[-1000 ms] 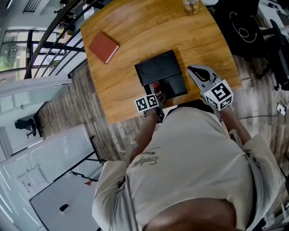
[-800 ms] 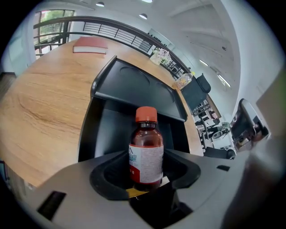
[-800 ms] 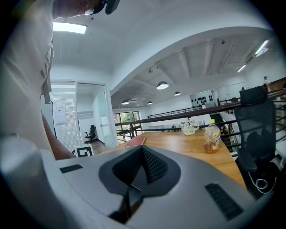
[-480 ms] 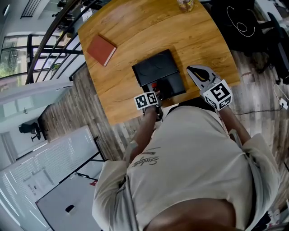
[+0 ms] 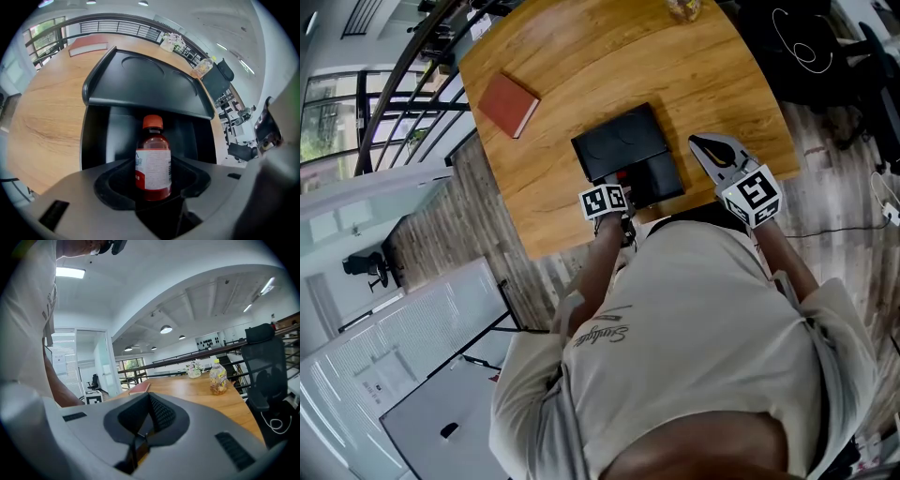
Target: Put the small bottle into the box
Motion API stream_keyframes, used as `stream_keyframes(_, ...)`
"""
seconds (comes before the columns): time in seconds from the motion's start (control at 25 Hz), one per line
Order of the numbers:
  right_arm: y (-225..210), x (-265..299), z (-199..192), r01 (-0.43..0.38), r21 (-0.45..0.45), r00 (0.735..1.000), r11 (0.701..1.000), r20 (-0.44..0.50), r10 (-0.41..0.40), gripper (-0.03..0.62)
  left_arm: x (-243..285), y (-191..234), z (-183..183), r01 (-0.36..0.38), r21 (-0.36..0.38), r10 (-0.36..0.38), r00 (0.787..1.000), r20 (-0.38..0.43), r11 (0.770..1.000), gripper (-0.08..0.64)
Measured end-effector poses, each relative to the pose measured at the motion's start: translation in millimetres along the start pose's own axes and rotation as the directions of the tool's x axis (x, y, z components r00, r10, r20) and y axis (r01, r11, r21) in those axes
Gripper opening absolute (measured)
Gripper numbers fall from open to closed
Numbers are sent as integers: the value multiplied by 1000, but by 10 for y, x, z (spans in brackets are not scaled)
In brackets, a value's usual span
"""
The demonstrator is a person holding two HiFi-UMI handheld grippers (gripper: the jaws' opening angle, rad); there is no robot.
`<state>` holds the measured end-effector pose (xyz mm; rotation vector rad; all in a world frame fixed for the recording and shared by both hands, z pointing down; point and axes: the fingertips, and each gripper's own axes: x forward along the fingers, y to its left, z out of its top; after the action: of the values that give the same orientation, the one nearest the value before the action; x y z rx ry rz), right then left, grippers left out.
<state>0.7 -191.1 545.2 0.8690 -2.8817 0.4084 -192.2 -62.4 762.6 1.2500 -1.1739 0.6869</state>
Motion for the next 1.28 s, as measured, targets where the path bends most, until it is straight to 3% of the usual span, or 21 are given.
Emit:
stream_keyframes(0.32,-148,57,-70,1,15,1000,1000,-12,-1,-5,94,-19,16,-33,23,34,997,-66,999,227)
stream_keyframes(0.48,-197,94,-118,-4,16,1000,1000,-22,5,-5,119,2,13,-39,-2,39,995,-91,999,227)
stream_keyframes(0.8,-181,176,-129,-16,8,1000,1000,-22,16,-5,168,-11,-36,-56,48,62,987,-148,997,228)
stream_keyframes(1.28,9,39,-101,16,-4,1000,1000,-26,-16,-5,129,-41,-49,-12,51,17,993,-113,999,239)
